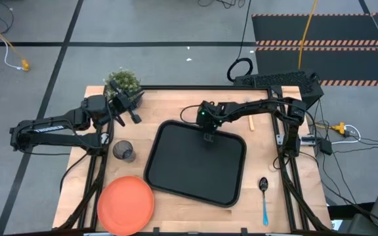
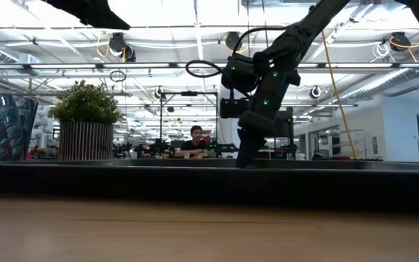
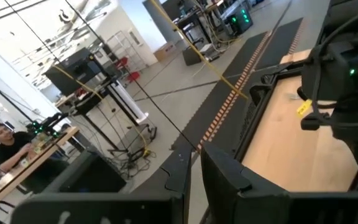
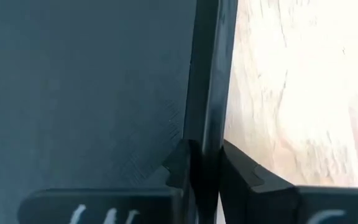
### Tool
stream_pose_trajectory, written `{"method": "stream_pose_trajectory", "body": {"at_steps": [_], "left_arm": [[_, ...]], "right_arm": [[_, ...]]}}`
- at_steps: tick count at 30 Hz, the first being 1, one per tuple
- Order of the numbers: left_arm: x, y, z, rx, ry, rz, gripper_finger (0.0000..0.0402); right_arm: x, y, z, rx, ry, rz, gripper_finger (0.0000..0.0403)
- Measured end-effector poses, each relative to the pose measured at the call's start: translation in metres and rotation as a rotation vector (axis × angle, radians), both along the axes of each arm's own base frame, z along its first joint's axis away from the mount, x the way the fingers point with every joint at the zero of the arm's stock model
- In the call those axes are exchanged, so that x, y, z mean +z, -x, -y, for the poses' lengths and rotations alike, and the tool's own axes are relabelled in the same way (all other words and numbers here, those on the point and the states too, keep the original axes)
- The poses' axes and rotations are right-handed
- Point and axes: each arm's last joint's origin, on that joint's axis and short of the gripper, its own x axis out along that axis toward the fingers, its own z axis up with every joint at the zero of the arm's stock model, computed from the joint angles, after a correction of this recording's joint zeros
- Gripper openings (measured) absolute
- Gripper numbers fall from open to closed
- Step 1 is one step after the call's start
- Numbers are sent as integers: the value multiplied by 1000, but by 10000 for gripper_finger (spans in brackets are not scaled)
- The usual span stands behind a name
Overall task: Pick and place plate/cup/fork/spoon on tray
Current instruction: Adjust the black tray on the table
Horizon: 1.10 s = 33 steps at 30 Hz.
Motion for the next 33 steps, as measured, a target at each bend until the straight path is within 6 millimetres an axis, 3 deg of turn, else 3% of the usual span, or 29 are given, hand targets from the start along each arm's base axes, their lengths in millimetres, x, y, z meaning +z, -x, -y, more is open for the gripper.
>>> {"method": "stream_pose_trajectory", "body": {"at_steps": [18, 33], "left_arm": [[0, 0, 0, 0, -6, -5, 42], [0, 0, 0, 0, -6, -3, 42]], "right_arm": [[3, 1, 32, 168, 158, 84, 38], [5, -1, 36, 256, 148, 155, 47]]}}
